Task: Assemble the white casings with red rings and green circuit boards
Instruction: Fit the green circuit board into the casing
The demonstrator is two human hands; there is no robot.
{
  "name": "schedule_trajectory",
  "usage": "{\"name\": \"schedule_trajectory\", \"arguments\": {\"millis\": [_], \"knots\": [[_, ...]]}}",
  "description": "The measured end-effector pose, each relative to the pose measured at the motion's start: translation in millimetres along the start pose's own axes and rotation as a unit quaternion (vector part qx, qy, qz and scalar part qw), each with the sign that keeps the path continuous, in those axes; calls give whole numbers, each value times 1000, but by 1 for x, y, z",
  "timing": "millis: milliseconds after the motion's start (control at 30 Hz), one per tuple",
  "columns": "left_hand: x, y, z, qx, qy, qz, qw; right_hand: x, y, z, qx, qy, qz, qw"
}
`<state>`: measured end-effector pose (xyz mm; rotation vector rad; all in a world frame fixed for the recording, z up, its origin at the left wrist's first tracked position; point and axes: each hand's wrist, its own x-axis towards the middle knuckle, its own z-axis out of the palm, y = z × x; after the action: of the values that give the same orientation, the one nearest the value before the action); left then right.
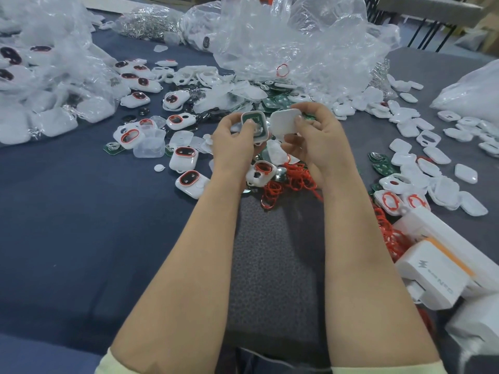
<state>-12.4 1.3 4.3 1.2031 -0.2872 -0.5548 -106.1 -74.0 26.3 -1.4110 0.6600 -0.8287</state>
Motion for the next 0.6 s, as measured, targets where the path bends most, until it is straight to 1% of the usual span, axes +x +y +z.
{"name": "schedule_trajectory", "arguments": {"millis": [67, 100, 167, 267, 300, 367, 467, 500, 600], "knots": [[1, 0, 0, -7, 5, -5, 1000, 1, 0, -2, -39, 14, -10, 999], [1, 0, 0, -16, 7, -8, 1000, 1, 1, -3, -92, 31, -22, 995], [2, 0, -2, -34, 15, -9, 999, 3, 4, -6, -224, 58, -49, 972], [4, -1, -4, -43, 31, -5, 999, 3, 10, -3, -374, 38, -61, 925], [5, -1, -5, -46, 34, -6, 998, 2, 12, -1, -398, 29, -66, 915], [5, -1, -5, -57, 38, -7, 998, 0, 13, 2, -411, 33, -77, 908], [5, 0, -5, -58, 43, -7, 997, 0, 8, -4, -430, 96, -65, 895], [5, 0, -5, -55, 44, -6, 998, 0, 7, -5, -439, 103, -54, 891], [5, 0, -5, -30, 51, -3, 998, -3, 6, -4, -476, 49, 6, 878]]}}
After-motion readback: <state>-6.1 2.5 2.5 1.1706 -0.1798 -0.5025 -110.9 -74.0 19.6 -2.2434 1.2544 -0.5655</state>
